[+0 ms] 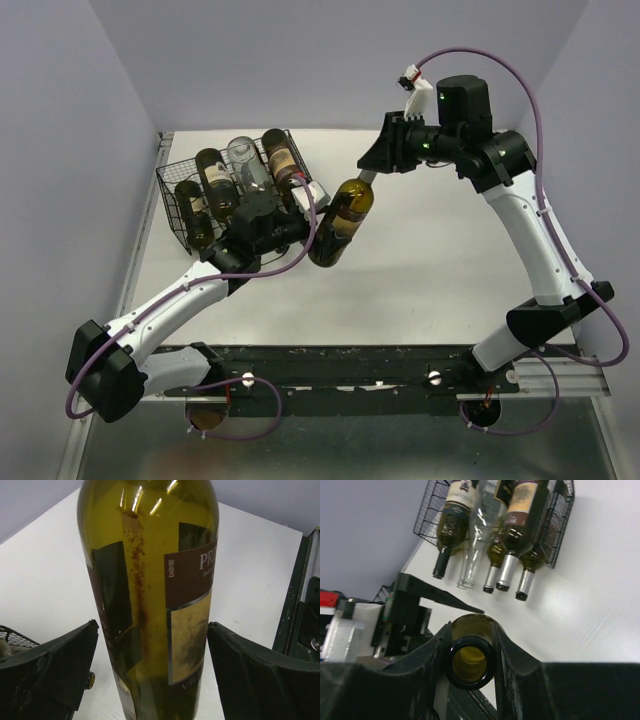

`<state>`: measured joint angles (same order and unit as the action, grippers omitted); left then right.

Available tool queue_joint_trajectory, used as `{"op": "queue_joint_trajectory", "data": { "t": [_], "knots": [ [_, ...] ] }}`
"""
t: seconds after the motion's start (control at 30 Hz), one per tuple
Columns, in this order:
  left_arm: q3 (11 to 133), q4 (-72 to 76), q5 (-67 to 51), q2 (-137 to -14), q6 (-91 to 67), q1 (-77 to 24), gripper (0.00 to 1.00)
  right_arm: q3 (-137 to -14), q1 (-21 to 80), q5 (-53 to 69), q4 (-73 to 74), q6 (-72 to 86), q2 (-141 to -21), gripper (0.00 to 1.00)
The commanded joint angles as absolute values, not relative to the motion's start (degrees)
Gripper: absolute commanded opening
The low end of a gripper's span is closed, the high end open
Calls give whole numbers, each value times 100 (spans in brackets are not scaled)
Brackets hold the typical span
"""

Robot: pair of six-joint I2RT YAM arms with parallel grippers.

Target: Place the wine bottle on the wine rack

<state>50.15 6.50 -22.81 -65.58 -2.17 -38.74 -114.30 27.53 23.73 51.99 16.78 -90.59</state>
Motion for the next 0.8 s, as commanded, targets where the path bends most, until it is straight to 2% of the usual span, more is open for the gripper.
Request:
{"op": "queue_joint_trajectory", "data": {
  "t": [0.0, 0.17, 0.2, 0.23, 0.37, 0.4, 0.43, 0.5, 0.57, 0.63, 0.77],
  "knots": [
    [5098, 844, -2725, -6653, -26, -3902, 99, -11444, 2760, 3663, 4308, 2083, -8587, 1],
    [5089, 975, -1962, -6627, 202, -3902, 99, -11224, 2760, 4200, 3876, 2180, -8367, 1],
    [5115, 967, -1838, -6618, 263, -3911, 95, -11215, 2760, 4306, 3850, 2197, -8350, 1],
    [5167, 958, -1715, -6583, 359, -3902, 86, -11197, 2760, 4350, 3841, 2197, -8350, 1],
    [5352, 932, -1249, -6487, 974, -3894, 36, -11171, 2760, 4386, 3928, 2162, -8367, 1],
    [5413, 879, -1187, -6460, 1184, -3894, 15, -11153, 2760, 4386, 3937, 2153, -8376, 3],
    [5466, 853, -1065, -6434, 1404, -3894, 0, -11136, 2760, 4377, 3964, 2145, -8385, 6],
    [5493, 905, -897, -6373, 1799, -3876, 0, -11083, 2760, 4403, 4008, 2101, -8385, 21],
    [5502, 888, -940, -6311, 2317, -3850, 0, -10926, 2760, 4342, 3973, 2013, -8315, 59],
    [5607, 643, -1325, -6258, 2976, -3797, 0, -10706, 2760, 4019, 3841, 1943, -8192, 78],
    [5871, 10, -1845, -6109, 4146, -3771, 0, -10678, 2760, 3516, 3814, 1811, -8069, 94]
  ]
}}
